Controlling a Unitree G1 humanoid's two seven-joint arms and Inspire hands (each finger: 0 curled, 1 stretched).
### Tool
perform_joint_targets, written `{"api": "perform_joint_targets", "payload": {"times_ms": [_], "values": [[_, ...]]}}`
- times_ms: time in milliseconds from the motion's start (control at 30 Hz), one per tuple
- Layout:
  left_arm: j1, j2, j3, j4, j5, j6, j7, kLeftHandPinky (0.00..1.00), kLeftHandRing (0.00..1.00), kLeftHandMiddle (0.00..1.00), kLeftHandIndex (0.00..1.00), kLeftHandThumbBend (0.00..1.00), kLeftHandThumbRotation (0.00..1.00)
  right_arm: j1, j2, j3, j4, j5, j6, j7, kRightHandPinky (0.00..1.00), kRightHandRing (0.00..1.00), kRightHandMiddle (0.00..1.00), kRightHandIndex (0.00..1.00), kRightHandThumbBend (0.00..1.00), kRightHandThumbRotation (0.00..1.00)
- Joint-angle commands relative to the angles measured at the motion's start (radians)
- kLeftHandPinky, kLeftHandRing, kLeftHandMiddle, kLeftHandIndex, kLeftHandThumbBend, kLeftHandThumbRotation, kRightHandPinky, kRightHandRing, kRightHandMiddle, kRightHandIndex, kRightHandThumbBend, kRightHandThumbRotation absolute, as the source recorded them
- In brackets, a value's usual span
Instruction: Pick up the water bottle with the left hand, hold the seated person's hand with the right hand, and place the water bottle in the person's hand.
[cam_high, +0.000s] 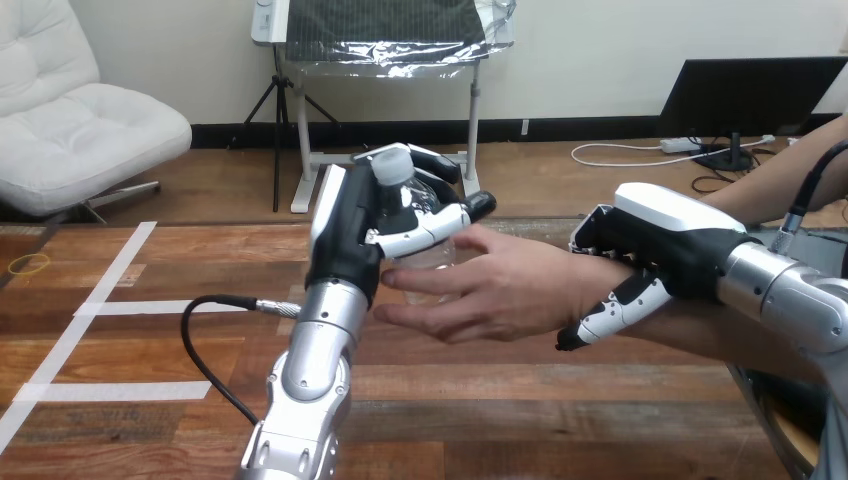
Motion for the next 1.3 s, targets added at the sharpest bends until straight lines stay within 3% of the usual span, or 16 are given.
{"api": "perform_joint_targets", "payload": {"times_ms": [0, 533, 933, 1067, 1100, 1267], "values": [[-0.095, -0.021, -0.017, -0.001, 0.000, -0.020, -0.004, 0.29, 0.35, 0.41, 0.43, 0.70, 0.00, -0.061, 0.066, 0.016, -0.004, 0.025, -0.010, -0.015, 0.08, 0.13, 0.20, 0.22, 0.76, 0.26], [-0.082, -0.066, -0.053, 0.016, 0.004, 0.005, -0.003, 0.29, 0.36, 0.41, 0.43, 0.74, 0.00, -0.074, 0.086, 0.041, -0.010, 0.001, 0.004, -0.011, 0.09, 0.14, 0.21, 0.24, 0.76, 0.26], [-0.074, -0.081, -0.046, 0.028, -0.029, -0.003, -0.031, 0.30, 0.36, 0.41, 0.43, 0.74, 0.00, -0.073, 0.090, 0.048, -0.015, 0.007, 0.019, 0.001, 0.14, 0.20, 0.26, 0.27, 0.79, 0.29], [-0.071, -0.080, -0.048, 0.019, -0.026, 0.001, -0.031, 0.30, 0.36, 0.41, 0.43, 0.74, 0.00, -0.073, 0.089, 0.052, -0.016, 0.006, 0.029, 0.011, 0.20, 0.26, 0.33, 0.33, 0.82, 0.33], [-0.070, -0.078, -0.049, 0.016, -0.022, 0.000, -0.030, 0.30, 0.36, 0.41, 0.43, 0.75, 0.00, -0.073, 0.088, 0.054, -0.017, 0.002, 0.032, 0.013, 0.25, 0.31, 0.38, 0.39, 0.83, 0.36], [-0.068, -0.072, -0.052, 0.005, -0.011, 0.003, -0.024, 0.30, 0.37, 0.41, 0.43, 0.75, 0.00, -0.073, 0.087, 0.058, -0.021, 0.002, 0.043, 0.028, 0.30, 0.36, 0.44, 0.47, 0.87, 0.40]]}}
